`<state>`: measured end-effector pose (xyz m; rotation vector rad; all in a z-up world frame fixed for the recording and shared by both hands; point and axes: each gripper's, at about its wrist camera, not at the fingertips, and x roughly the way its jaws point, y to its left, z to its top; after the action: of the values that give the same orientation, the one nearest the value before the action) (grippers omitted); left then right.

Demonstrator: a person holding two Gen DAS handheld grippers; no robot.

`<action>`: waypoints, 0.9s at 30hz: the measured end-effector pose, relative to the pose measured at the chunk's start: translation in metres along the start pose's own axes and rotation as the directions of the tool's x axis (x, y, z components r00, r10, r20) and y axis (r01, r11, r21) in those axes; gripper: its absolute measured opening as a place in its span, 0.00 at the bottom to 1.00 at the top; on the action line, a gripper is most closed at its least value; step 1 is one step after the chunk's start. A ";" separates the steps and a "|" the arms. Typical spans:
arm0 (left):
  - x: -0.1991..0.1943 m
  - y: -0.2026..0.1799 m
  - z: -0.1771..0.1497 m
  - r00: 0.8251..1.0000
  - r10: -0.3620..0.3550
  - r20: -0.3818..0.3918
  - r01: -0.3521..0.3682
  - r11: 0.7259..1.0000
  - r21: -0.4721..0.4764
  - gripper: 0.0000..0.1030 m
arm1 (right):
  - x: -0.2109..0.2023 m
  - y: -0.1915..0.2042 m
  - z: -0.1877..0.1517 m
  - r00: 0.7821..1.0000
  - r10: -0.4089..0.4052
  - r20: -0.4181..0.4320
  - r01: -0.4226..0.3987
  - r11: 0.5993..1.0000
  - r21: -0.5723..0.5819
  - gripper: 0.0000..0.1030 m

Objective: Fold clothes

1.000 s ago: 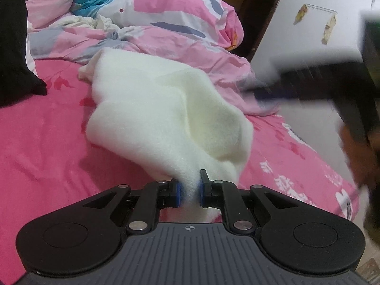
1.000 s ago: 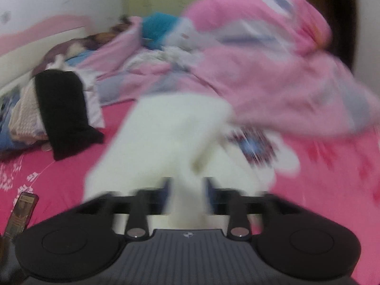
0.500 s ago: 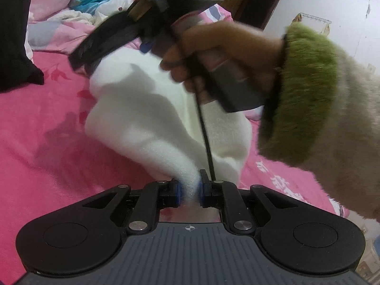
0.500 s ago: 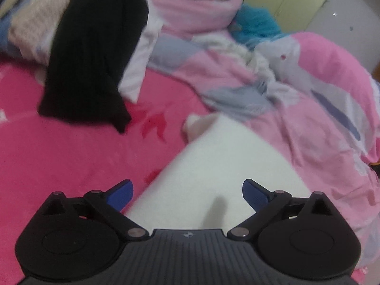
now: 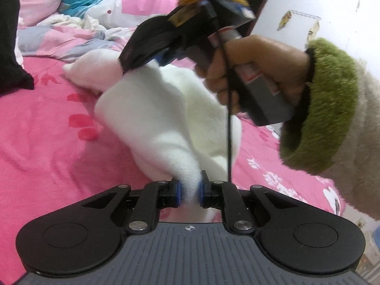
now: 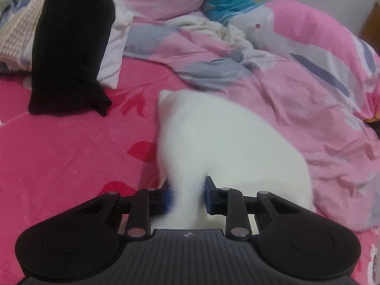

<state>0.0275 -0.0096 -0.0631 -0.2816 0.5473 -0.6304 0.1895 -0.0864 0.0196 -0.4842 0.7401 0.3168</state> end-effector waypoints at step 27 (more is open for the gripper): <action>-0.035 -0.025 0.000 0.995 -0.006 -0.103 0.016 0.995 0.094 0.16 | -0.150 -0.117 -0.187 0.995 -0.046 0.086 0.000 0.883 0.469 0.19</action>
<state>-0.0074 -0.0070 -0.0390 -0.1635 0.6129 -0.6822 0.0302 -0.2987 0.0426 -0.0163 0.6892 0.1272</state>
